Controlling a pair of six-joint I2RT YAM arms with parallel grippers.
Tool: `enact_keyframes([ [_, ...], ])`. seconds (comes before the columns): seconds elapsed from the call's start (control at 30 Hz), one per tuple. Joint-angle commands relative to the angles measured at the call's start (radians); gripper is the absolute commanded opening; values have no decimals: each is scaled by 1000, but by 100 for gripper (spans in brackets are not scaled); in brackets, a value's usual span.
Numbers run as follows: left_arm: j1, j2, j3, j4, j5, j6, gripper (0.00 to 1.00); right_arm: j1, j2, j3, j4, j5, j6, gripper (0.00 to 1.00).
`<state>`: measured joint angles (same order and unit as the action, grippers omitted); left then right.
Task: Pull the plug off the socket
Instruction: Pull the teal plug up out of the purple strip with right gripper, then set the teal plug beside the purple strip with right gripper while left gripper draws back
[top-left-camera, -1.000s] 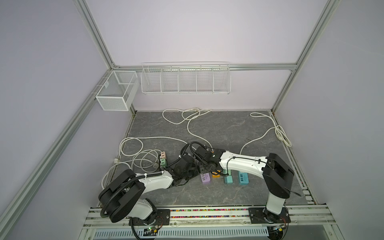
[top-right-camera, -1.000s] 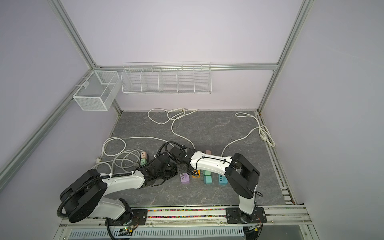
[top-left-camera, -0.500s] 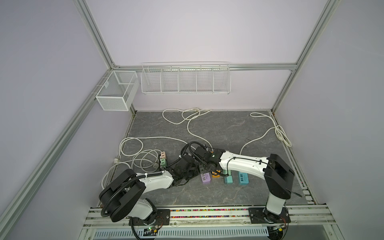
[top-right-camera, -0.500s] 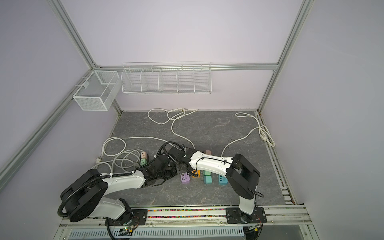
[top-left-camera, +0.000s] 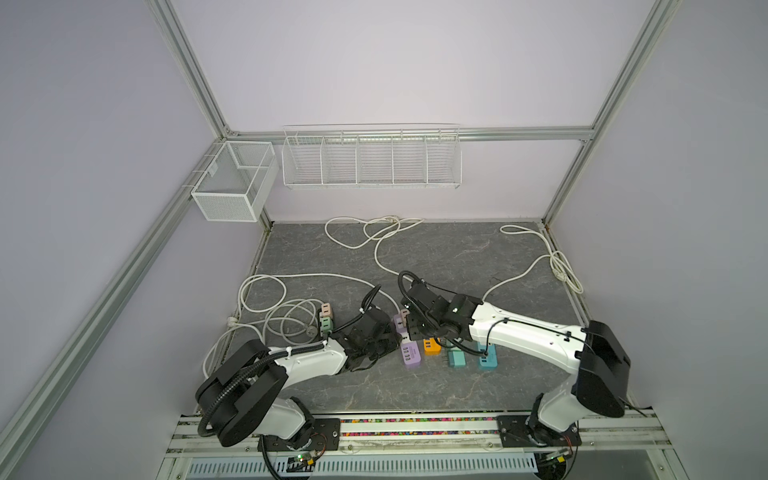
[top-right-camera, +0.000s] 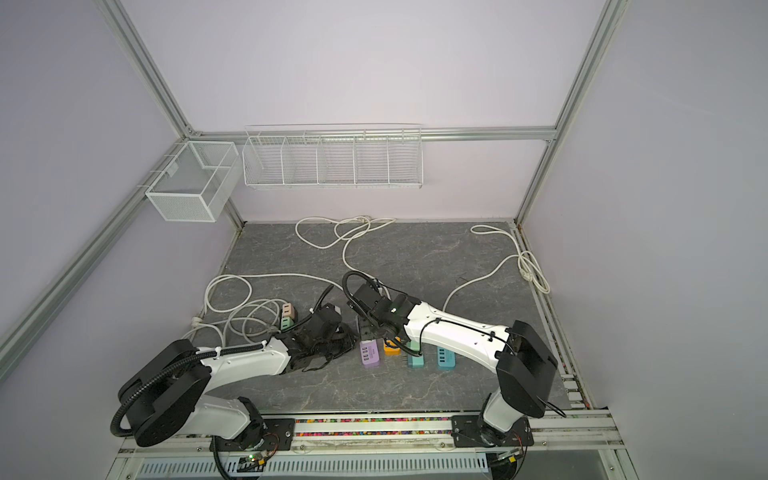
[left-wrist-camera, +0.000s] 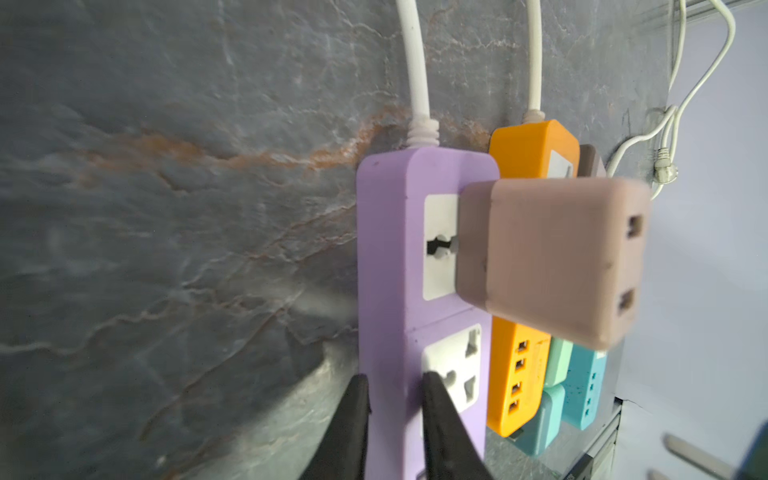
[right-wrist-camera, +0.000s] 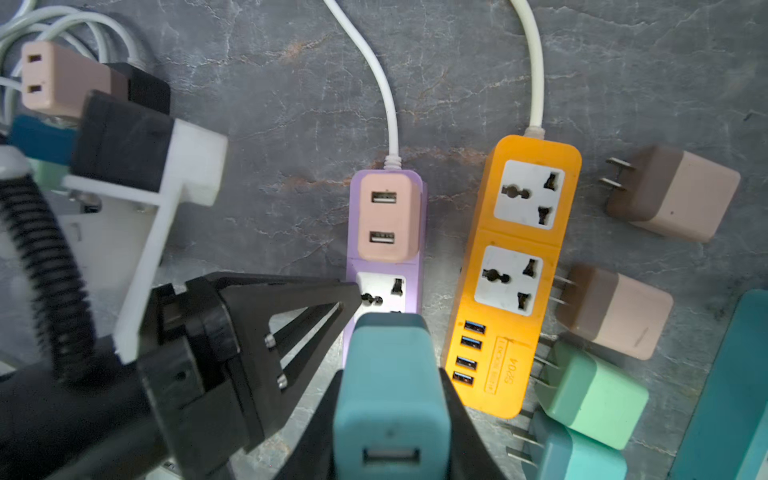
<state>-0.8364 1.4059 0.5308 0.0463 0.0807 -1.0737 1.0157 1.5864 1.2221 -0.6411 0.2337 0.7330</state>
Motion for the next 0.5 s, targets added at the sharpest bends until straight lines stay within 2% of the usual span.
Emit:
enact_keyframes([
  [0.0,2,-41,31,-156,-41,40,25,-11,-52,-34,38,-41,-15,8],
  [0.23,21,-197,47,-272,-93,57,28,-3,-81,-70,119,-110,-32,9],
  [0.47,46,-406,32,-416,-201,106,30,22,-11,-59,221,-201,-26,11],
])
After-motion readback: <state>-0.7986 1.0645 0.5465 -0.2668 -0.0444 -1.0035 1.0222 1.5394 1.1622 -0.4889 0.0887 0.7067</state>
